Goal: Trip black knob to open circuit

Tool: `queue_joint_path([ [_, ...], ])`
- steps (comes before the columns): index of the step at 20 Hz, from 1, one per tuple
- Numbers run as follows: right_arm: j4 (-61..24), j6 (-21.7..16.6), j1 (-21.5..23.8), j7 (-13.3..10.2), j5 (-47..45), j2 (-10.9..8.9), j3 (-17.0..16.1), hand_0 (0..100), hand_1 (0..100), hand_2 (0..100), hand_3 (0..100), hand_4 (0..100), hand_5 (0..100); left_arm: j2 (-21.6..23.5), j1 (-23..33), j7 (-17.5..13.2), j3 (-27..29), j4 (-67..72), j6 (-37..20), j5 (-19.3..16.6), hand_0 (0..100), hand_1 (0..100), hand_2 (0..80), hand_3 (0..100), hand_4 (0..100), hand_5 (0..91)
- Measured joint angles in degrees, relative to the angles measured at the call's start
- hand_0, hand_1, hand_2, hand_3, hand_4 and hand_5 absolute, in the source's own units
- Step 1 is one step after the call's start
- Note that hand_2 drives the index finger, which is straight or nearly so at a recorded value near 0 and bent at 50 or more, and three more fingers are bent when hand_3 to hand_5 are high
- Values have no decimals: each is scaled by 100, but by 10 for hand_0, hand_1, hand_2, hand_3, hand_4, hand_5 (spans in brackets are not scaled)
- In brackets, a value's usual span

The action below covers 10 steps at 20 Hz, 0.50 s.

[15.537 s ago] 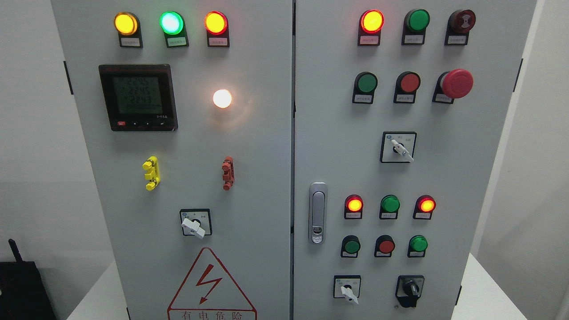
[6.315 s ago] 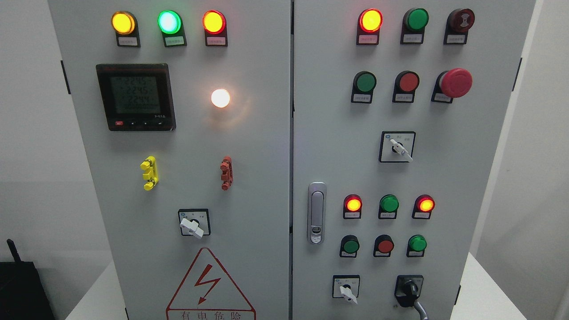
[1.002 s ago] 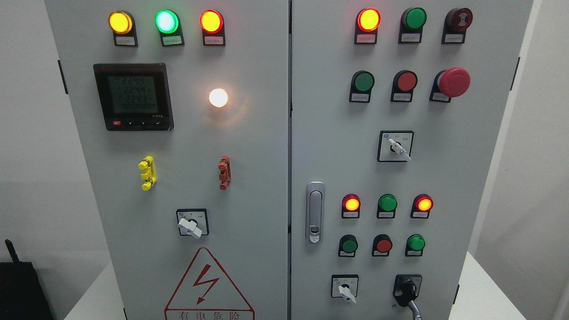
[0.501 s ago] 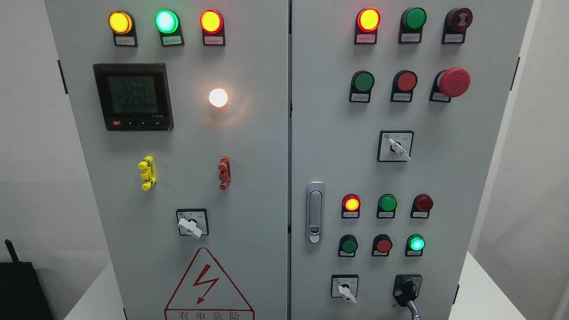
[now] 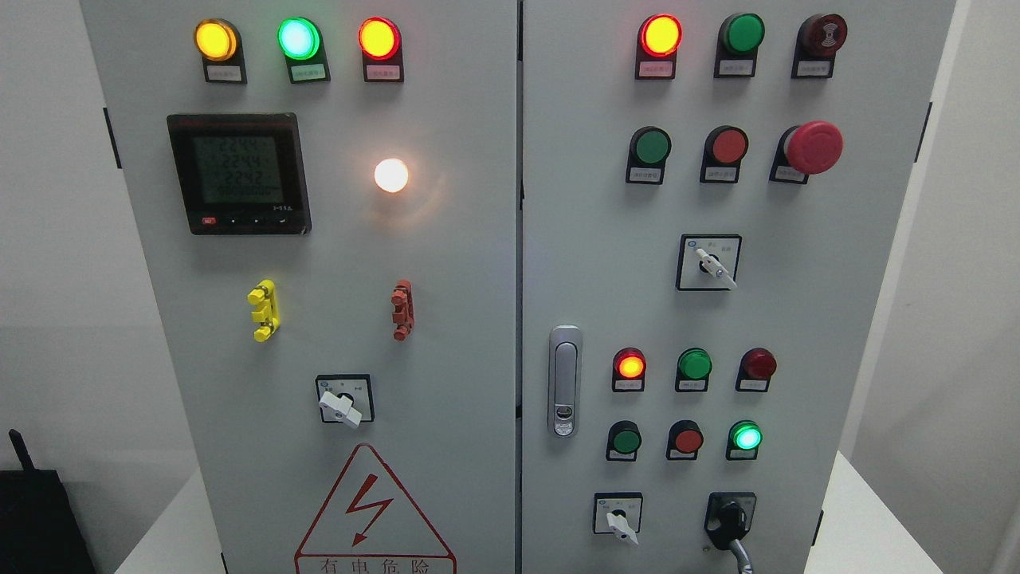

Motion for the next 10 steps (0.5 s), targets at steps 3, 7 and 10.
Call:
queue_joint_path([
  [3, 0, 0, 0, 0, -4, 0, 1, 0, 0, 124, 1000, 1000, 1000, 0, 0, 0, 0, 0, 0, 0, 120, 389, 0, 0, 0, 0],
  [7, 0, 0, 0, -7, -4, 0, 1, 0, 0, 124, 1000, 1000, 1000, 0, 0, 0, 0, 0, 0, 0, 120, 389, 0, 0, 0, 0],
  [10, 0, -1, 0, -11, -4, 0, 1, 0, 0, 124, 1000, 1000, 1000, 0, 0, 0, 0, 0, 0, 0, 120, 389, 0, 0, 0, 0],
])
